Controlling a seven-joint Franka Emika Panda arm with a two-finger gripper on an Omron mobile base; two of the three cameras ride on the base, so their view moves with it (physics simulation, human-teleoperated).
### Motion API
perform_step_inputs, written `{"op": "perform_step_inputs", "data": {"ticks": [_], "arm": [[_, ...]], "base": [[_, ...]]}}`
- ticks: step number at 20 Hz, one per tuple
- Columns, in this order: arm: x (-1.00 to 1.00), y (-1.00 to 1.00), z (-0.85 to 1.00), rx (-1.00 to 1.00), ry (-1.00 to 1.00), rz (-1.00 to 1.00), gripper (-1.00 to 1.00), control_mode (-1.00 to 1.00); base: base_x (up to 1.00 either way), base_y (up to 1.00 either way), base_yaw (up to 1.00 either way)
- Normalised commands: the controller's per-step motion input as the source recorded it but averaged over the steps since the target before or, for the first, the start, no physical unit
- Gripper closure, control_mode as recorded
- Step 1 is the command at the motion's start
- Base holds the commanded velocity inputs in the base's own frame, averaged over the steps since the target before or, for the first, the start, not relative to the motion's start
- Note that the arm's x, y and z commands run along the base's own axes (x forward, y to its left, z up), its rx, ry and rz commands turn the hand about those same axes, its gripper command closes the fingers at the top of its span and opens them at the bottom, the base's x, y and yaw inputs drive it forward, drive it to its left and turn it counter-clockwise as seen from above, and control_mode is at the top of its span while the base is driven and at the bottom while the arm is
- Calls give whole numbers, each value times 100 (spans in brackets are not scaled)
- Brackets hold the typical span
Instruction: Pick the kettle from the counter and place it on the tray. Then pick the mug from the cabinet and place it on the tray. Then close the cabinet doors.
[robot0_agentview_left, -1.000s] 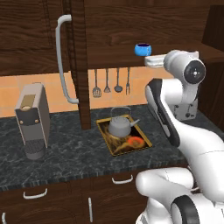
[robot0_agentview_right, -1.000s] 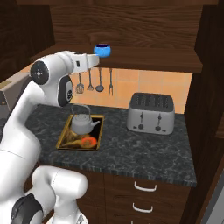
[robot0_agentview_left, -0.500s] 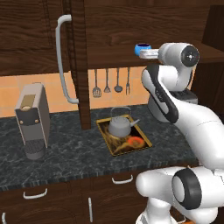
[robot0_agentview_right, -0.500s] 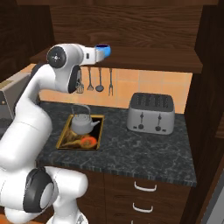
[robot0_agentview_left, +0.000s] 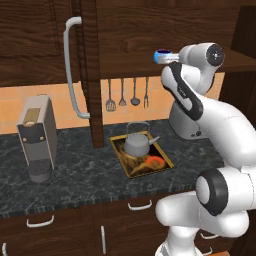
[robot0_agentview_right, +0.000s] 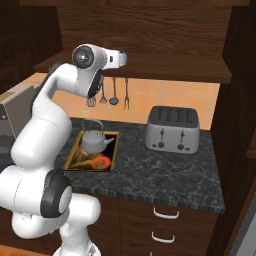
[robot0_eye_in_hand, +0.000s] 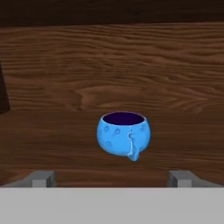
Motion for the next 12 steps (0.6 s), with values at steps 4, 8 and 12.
{"op": "perform_step_inputs", "data": {"ticks": [4, 8, 12], "arm": [[37, -12, -12, 0, 1, 3, -100, -100], [34, -4, -7, 0, 0, 2, -100, -100], [35, -4, -8, 0, 0, 3, -100, -100]], "base": [[0, 0, 0], [0, 0, 0], [0, 0, 0]]}}
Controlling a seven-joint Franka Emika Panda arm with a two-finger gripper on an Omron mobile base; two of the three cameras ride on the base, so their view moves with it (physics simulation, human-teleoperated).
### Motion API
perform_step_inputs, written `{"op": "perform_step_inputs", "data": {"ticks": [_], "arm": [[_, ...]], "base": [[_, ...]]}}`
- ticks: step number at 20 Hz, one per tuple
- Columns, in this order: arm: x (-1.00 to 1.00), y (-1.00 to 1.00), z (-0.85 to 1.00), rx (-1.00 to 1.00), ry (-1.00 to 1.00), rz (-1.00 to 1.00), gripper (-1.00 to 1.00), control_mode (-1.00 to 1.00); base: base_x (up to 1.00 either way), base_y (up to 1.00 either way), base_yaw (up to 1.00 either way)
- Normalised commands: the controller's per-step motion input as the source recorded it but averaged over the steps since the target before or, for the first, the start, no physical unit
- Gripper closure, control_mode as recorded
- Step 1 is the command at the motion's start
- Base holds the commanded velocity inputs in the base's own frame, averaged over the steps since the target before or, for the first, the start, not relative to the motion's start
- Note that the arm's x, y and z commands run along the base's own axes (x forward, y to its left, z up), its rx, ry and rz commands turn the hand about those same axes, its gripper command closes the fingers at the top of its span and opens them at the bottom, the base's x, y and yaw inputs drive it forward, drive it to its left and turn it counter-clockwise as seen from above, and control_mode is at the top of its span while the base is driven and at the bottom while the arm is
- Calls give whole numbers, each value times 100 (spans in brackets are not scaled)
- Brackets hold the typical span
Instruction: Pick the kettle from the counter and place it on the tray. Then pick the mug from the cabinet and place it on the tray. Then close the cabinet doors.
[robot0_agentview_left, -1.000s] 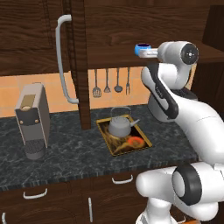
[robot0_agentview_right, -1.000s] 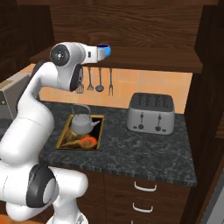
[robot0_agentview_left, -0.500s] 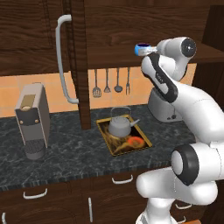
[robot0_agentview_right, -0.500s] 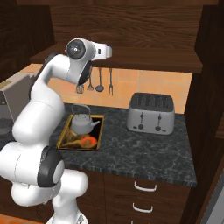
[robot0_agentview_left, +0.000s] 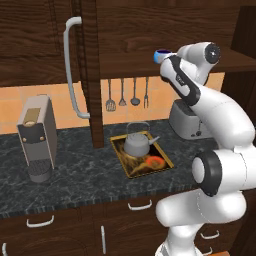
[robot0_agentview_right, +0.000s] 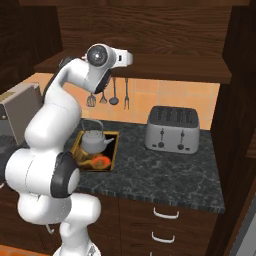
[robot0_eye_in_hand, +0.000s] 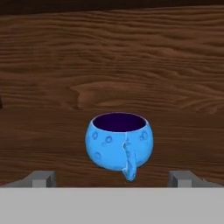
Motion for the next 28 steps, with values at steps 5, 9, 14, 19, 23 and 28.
{"op": "perform_step_inputs", "data": {"ticks": [5, 9, 14, 19, 23, 28], "arm": [[34, -11, -10, 0, 0, 4, -100, -100], [31, -12, -10, 0, 0, 4, -100, -100], [21, -1, -4, 0, 0, 4, -100, -100], [20, 0, -3, 0, 0, 4, 100, -100], [10, 0, -3, 0, 0, 3, 100, -100], [0, -1, -2, 0, 0, 0, 100, -100]], "base": [[0, 0, 0], [0, 0, 0], [0, 0, 0], [0, 0, 0], [0, 0, 0], [0, 0, 0]]}}
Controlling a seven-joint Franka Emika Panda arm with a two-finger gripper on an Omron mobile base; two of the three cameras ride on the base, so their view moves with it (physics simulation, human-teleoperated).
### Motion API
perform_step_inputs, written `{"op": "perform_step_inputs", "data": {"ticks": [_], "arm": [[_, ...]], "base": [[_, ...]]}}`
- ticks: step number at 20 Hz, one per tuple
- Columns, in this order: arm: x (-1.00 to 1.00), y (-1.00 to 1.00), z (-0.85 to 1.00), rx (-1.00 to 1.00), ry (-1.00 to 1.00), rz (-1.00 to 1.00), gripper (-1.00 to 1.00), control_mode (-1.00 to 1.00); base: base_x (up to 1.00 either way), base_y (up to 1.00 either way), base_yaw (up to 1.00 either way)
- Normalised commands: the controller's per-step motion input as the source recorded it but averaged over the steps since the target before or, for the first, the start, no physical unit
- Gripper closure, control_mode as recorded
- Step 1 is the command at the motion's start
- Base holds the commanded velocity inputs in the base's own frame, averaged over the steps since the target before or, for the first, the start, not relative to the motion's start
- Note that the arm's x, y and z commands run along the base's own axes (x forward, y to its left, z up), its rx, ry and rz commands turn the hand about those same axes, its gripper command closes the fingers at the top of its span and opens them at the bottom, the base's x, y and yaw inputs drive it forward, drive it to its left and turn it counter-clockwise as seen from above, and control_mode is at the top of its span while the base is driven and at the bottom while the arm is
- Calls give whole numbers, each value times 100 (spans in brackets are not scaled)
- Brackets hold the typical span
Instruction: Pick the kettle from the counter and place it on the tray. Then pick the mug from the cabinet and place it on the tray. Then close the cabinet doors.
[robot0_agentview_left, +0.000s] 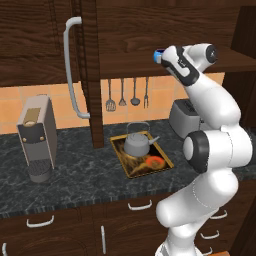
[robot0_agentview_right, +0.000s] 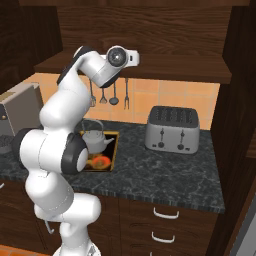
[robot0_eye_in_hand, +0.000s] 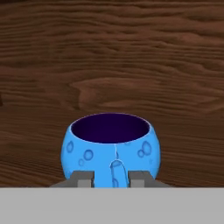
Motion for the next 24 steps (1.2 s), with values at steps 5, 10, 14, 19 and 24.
{"op": "perform_step_inputs", "data": {"ticks": [5, 10, 14, 19, 24], "arm": [[0, 0, -1, 0, 0, 0, 100, -100], [0, 0, 0, 0, 0, 0, 100, -100], [-13, 0, 0, 0, 0, 0, 100, -100], [-49, 0, 0, 0, -1, 1, 100, -100], [-84, 0, 21, 0, -9, 9, 100, -100]], "base": [[0, 0, 0], [0, 0, 0], [0, 0, 0], [0, 0, 0], [0, 0, 0]]}}
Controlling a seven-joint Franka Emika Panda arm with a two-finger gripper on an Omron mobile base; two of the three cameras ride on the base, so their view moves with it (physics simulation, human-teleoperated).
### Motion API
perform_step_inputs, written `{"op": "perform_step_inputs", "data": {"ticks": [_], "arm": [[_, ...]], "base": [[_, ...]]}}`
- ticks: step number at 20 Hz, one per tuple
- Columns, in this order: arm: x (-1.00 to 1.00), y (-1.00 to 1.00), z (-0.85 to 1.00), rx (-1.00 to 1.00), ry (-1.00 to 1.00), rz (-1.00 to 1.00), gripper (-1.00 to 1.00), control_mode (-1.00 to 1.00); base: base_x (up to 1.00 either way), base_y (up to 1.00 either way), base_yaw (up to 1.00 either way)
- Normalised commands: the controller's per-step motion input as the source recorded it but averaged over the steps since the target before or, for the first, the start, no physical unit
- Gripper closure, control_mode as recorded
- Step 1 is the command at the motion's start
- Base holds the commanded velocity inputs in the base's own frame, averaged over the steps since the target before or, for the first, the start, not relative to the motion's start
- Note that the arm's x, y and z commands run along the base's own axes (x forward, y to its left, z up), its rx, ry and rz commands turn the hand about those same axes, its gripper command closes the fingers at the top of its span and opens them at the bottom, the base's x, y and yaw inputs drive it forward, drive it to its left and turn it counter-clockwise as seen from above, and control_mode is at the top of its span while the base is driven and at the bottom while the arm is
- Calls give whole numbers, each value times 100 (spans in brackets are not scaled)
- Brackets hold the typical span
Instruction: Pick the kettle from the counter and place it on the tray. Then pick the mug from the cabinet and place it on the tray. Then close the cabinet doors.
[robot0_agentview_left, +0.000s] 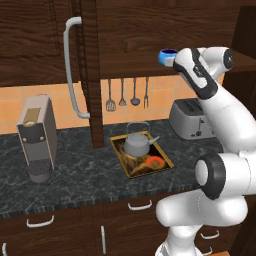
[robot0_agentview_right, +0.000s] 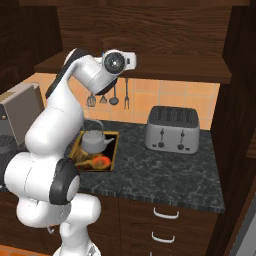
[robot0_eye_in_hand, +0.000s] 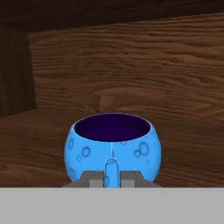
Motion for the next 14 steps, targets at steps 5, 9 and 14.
{"op": "perform_step_inputs", "data": {"ticks": [5, 9, 14], "arm": [[-94, -1, 30, 0, -11, 8, 100, -100], [-100, -1, 3, 0, -1, 8, 100, -100], [-99, 0, -2, -1, 0, 7, 100, -100]], "base": [[0, 0, 0], [0, 0, 0], [0, 0, 0]]}}
